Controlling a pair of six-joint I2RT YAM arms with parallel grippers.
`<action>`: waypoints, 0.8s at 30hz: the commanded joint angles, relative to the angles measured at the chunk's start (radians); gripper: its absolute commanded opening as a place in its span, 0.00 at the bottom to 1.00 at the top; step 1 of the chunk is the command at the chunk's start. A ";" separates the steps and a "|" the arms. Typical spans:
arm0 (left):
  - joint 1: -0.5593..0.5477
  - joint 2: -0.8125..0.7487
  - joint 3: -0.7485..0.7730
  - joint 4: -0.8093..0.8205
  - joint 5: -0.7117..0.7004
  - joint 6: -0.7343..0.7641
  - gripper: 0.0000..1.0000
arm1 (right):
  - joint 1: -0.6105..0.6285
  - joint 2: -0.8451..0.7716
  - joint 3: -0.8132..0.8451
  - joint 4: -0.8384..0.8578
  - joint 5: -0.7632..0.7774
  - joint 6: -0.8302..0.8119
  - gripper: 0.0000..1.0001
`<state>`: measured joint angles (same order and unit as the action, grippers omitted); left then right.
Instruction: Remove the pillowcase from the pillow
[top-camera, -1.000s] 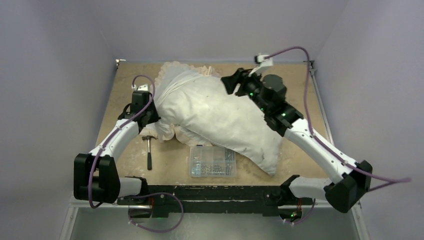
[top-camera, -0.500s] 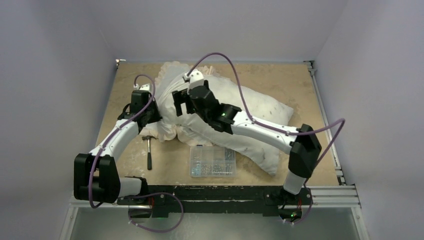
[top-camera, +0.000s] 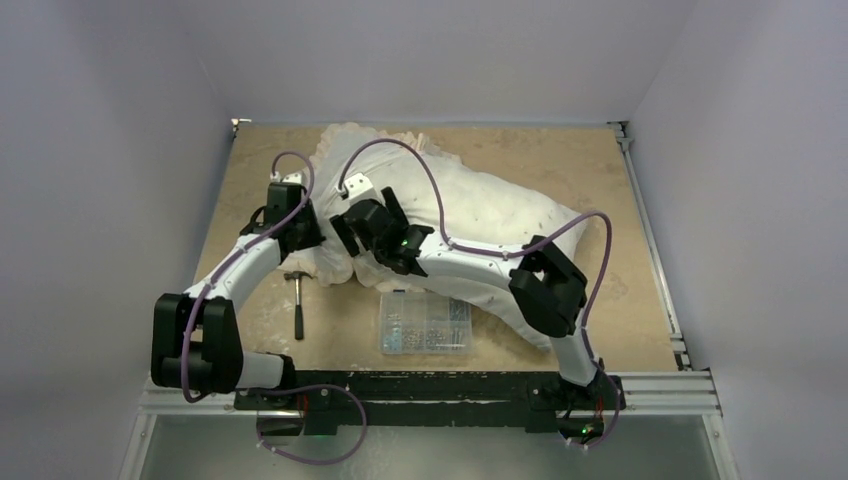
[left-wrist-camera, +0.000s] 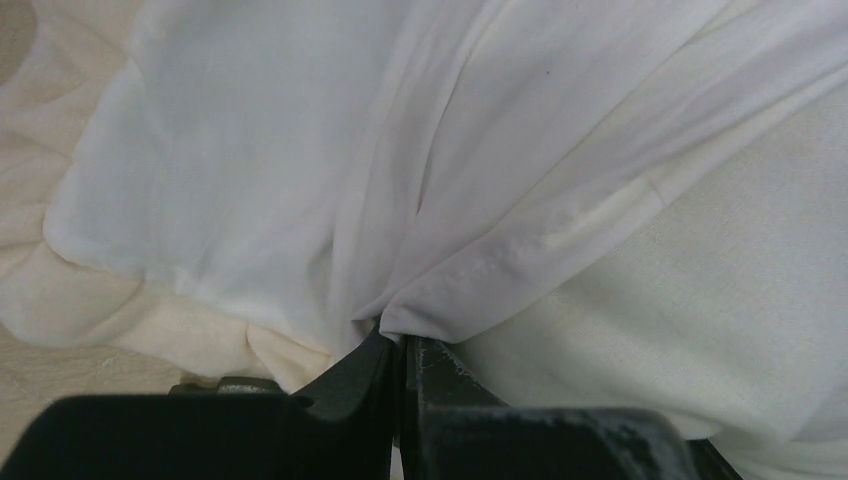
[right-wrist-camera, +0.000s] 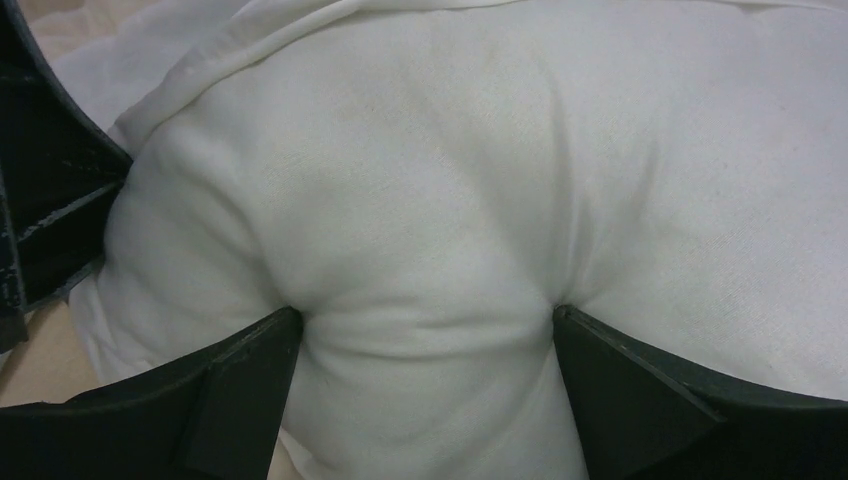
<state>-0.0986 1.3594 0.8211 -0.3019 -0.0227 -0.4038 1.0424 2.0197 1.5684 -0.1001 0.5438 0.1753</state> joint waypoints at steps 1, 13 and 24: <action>-0.001 0.007 0.024 -0.011 0.004 -0.007 0.00 | -0.005 0.080 -0.034 -0.045 0.089 0.016 0.97; -0.001 0.010 0.026 -0.009 -0.002 -0.007 0.00 | -0.066 -0.008 -0.066 -0.088 0.107 0.126 0.00; 0.000 0.020 0.030 -0.013 -0.013 -0.005 0.00 | -0.179 -0.395 -0.280 0.094 -0.098 0.008 0.00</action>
<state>-0.1162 1.3613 0.8330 -0.3004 0.0456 -0.4229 0.9436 1.7943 1.3350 -0.0357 0.4347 0.2504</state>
